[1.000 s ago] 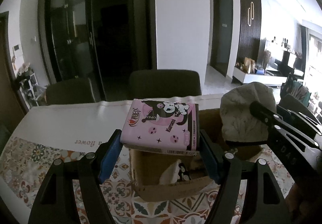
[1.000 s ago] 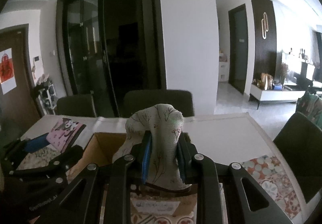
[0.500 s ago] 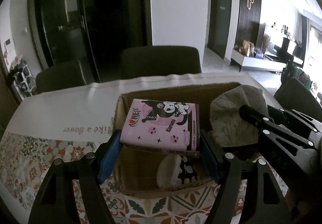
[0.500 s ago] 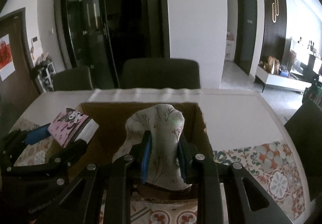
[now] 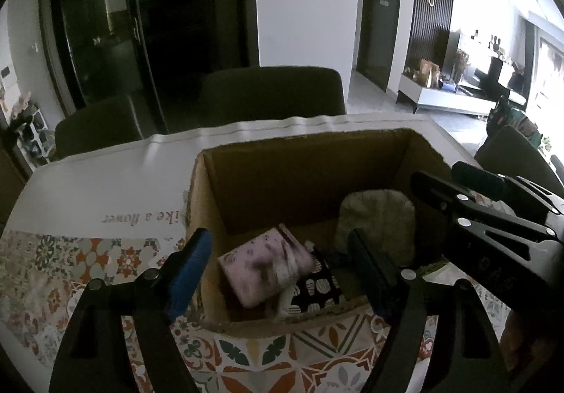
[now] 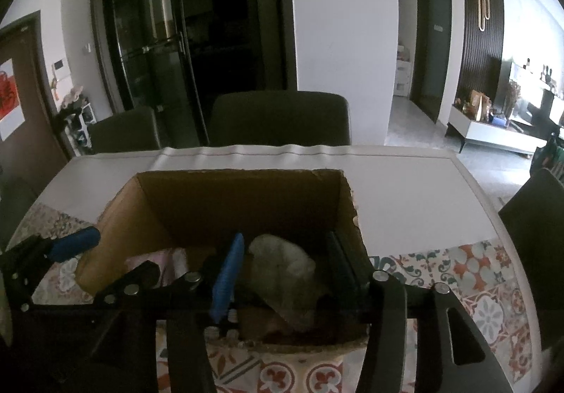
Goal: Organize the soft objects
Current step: 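Open both tools to drop the pouch and tissue pack into the box, then move both tools back toward the pink headband and pink bowl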
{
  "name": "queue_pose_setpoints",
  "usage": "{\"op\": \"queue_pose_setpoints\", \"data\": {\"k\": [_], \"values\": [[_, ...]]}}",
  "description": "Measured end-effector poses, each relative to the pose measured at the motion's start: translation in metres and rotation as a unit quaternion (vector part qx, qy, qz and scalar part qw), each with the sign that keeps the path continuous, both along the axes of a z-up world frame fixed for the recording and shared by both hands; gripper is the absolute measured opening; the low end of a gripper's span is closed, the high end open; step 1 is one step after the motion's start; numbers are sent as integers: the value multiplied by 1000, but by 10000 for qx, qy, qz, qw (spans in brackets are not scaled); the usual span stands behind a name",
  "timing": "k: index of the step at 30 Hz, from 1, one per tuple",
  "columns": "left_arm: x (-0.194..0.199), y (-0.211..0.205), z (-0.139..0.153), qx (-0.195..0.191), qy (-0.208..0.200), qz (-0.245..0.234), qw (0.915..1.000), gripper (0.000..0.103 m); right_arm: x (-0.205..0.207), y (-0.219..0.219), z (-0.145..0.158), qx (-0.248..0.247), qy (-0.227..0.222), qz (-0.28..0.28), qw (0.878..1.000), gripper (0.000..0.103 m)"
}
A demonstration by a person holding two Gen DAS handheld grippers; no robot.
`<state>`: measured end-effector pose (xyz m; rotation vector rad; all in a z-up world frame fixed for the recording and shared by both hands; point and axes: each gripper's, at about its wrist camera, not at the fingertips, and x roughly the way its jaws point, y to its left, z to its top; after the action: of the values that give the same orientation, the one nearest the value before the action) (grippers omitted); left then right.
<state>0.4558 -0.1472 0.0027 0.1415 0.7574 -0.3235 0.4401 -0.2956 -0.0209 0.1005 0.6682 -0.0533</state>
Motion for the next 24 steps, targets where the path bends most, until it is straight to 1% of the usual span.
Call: {"op": "queue_pose_setpoints", "data": {"k": [6,12,14,17,21,24], "values": [[-22,9,17,112,-381,225,9990,79,-16,3,10,-57,-82,-91,9999,53],[-49,19,37,37,-613,281,9977,80,-38,5,24,-9,-164,-183,9997,54],[-57,21,41,17,-656,313,9974,80,-47,7,29,11,-193,-192,9996,54],[-72,25,47,-33,-729,323,9968,81,-60,10,36,-27,-275,-225,9994,60],[-92,31,48,-49,-775,338,9964,82,-79,14,44,-132,-427,-251,9987,61],[-102,36,48,-101,-720,325,9968,82,-90,17,47,-119,-465,-240,9986,61]]}}
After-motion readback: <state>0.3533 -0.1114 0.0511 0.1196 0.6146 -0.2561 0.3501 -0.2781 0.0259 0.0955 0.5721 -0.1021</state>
